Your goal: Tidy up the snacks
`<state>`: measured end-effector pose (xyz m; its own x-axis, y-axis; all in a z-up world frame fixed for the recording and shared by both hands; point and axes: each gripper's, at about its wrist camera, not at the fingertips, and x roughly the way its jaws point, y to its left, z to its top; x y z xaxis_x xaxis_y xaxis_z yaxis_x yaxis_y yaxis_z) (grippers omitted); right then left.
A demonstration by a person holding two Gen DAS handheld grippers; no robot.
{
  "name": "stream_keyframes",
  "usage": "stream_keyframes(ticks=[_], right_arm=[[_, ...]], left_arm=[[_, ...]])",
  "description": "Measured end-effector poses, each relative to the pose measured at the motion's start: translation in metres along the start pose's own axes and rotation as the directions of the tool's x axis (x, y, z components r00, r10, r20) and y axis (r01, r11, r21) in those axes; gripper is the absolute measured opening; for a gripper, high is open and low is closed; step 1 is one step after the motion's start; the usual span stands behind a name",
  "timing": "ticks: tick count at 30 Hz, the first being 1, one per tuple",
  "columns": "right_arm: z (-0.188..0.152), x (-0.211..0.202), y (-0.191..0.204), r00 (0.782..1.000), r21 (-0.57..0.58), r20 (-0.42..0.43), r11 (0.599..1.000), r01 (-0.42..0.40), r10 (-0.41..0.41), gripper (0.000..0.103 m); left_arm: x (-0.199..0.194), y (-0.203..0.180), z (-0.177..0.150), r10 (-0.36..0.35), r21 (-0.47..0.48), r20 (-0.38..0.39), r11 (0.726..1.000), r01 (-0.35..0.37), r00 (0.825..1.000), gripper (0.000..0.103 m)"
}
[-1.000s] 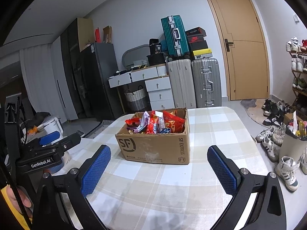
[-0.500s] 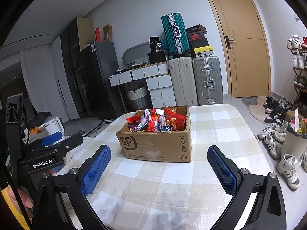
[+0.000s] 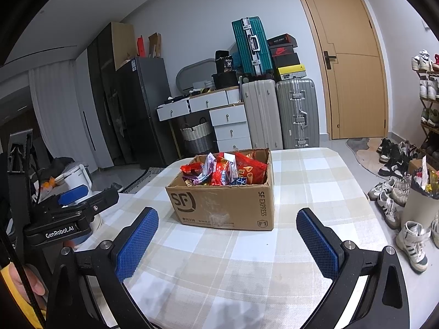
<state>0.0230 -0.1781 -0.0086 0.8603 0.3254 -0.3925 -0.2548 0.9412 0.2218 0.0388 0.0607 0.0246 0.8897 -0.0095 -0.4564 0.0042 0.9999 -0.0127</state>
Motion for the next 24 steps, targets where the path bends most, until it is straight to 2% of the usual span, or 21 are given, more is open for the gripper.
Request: stream_keyframes(ticks=[13, 24], right_arm=[[-0.0004, 0.0001, 0.0006, 1.0, -0.002, -0.005, 1.0, -0.002, 0.002, 0.102], [-0.0044, 0.0025, 0.0028, 1.0, -0.006, -0.009, 1.0, -0.004, 0.004, 0.102]], left_arm=[[-0.0027, -0.0036, 0.0011, -0.024, 0.009, -0.015, 1.0, 0.024, 1.0, 0.102], [-0.0026, -0.0027, 0.0012, -0.008, 0.012, -0.027, 1.0, 0.008, 1.0, 0.102]])
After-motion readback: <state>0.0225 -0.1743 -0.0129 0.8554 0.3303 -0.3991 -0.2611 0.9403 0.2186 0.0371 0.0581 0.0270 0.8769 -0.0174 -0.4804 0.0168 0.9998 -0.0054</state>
